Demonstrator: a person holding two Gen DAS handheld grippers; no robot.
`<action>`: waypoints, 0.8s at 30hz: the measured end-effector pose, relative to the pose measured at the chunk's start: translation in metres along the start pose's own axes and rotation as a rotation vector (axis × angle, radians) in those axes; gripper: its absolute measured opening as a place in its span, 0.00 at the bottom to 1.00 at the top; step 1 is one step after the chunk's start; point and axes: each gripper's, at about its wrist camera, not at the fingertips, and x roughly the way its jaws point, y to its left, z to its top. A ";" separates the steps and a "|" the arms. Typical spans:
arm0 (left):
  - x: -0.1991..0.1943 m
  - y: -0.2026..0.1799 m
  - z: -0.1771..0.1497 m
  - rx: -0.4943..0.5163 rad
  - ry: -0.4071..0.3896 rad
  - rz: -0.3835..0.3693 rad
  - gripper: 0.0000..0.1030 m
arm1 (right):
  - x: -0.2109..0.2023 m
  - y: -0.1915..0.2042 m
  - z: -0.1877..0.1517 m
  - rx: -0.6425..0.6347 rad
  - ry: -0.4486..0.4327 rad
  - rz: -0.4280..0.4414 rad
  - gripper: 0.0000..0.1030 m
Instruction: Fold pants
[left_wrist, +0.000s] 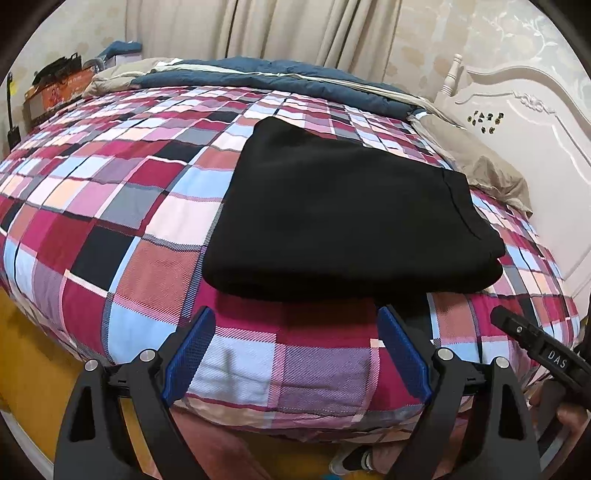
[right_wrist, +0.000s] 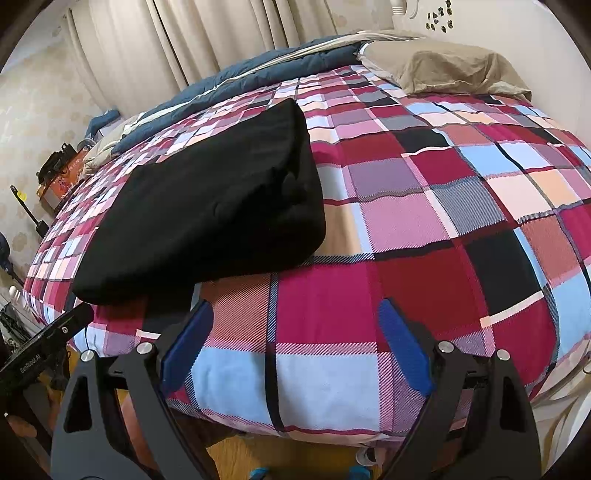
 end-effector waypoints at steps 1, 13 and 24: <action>0.000 -0.001 0.000 0.005 -0.002 0.002 0.85 | 0.000 0.000 0.000 -0.001 0.001 0.000 0.88; 0.003 -0.006 -0.002 0.017 0.005 0.000 0.85 | -0.001 -0.005 -0.001 0.018 0.007 0.000 0.88; 0.001 -0.012 0.002 0.026 -0.010 -0.002 0.85 | -0.001 -0.007 -0.001 0.023 0.009 0.003 0.88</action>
